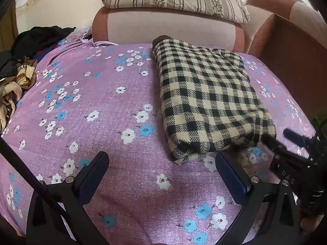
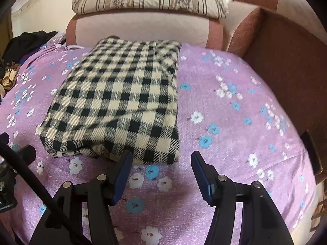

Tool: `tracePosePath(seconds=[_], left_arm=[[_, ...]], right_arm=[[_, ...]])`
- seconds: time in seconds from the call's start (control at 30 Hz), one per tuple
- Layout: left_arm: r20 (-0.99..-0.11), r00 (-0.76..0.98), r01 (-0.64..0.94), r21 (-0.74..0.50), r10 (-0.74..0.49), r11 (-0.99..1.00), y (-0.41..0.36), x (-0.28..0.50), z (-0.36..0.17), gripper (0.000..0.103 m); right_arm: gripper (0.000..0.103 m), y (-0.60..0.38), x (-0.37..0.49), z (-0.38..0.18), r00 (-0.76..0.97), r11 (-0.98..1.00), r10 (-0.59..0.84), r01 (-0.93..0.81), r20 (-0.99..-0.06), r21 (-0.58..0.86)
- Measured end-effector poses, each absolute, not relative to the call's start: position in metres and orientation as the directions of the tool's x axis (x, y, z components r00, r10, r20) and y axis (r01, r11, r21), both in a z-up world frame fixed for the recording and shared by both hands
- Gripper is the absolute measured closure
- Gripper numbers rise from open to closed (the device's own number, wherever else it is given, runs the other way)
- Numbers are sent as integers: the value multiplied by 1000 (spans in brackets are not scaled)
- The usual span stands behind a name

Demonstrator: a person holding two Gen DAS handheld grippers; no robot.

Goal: Fold large clothes

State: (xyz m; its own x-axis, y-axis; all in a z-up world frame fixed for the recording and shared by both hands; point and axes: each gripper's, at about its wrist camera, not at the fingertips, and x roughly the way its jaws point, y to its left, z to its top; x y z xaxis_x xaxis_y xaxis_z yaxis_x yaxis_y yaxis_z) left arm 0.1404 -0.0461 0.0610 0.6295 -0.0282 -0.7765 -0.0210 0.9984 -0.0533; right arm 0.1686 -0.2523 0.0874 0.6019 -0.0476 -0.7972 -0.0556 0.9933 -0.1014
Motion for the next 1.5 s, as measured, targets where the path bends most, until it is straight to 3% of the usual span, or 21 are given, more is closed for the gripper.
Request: tracePosePath(seconds=[0.3,0.5,0.57,0.9,1.5], left_arm=[[-733,680,-17,-45,-21,999,-54,125,82,0],[-693,720,-3,-48,-31,999,-69,83,107,0],[-693,719,4,-60,-45,998,-72,66,111,0],[-719,693,57,-7,-45,998,-89,-22,103,0],[-700,711,23,-72,-67,997,-81,-43,109,0]], right_arm=[[35,-249,142,134,805,973,-156,25,-573,-231],[35,-257,121,156,805,980,-158,58,-571,-189],[30,-262,102,162,814,980,-176,94,-553,-173],[29,-293,7,159,800,983,-178,163,-573,-79],[29,-278,-15,147,811,985,-169,119,-560,-124]])
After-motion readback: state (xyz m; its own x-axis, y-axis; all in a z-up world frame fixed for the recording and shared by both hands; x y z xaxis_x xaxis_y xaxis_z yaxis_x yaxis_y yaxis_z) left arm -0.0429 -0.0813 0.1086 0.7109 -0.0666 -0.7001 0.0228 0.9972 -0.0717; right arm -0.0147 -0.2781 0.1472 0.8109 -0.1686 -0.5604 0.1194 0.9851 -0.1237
